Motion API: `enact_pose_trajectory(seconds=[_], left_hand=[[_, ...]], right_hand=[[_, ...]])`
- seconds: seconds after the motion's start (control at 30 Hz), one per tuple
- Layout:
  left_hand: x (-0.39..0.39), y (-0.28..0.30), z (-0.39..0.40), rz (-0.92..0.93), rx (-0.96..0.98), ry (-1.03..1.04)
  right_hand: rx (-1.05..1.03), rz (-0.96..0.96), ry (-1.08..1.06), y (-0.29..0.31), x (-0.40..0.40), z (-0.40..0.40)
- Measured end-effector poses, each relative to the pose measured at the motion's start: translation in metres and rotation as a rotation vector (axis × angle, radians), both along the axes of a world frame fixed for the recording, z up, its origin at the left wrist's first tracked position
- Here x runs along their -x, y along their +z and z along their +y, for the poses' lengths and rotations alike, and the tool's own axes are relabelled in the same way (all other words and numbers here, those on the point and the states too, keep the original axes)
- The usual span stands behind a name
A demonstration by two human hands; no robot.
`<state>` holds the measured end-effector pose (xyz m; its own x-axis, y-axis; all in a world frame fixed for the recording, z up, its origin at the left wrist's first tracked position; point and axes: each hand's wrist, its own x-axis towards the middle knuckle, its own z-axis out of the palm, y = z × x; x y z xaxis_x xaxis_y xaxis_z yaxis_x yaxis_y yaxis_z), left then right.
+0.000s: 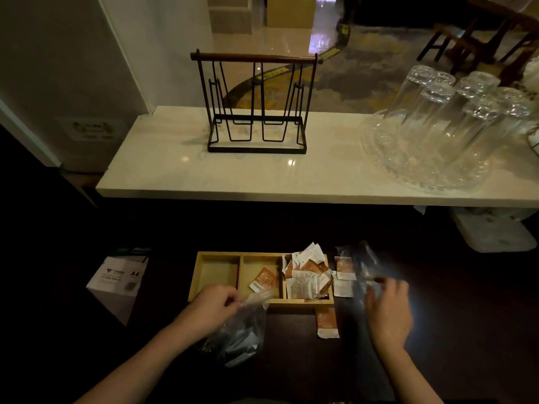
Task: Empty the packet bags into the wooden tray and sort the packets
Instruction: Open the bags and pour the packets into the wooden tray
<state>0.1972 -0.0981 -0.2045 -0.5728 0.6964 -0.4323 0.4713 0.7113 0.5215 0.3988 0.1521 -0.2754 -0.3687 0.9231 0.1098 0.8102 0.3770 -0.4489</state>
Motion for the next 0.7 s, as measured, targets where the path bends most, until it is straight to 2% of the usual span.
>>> enact_pose_trajectory(seconds=[0.17, 0.23, 0.3, 0.43, 0.6, 0.7], left_hand=[[0.010, 0.014, -0.006, -0.192, -0.019, -0.122], [0.013, 0.019, -0.009, -0.276, -0.023, -0.138], [0.015, 0.022, -0.013, -0.357, -0.027, -0.124], [0.015, 0.022, -0.022, -0.471, -0.058, -0.097], [0.011, 0.018, -0.032, -0.408, -0.094, -0.043], [0.007, 0.020, -0.033, -0.425, -0.111, -0.016]], right_hand=[[-0.188, -0.124, 0.851, 0.012, 0.090, -0.062], [-0.145, -0.237, 1.055, 0.000, 0.121, -0.081], [-0.112, -0.405, 1.117, -0.012, 0.142, -0.090], [-0.242, -0.714, 1.146, -0.019, 0.163, -0.089], [-0.391, -0.821, 1.185, -0.019, 0.173, -0.092], [-0.354, -0.693, 1.189, -0.007, 0.171, -0.094]])
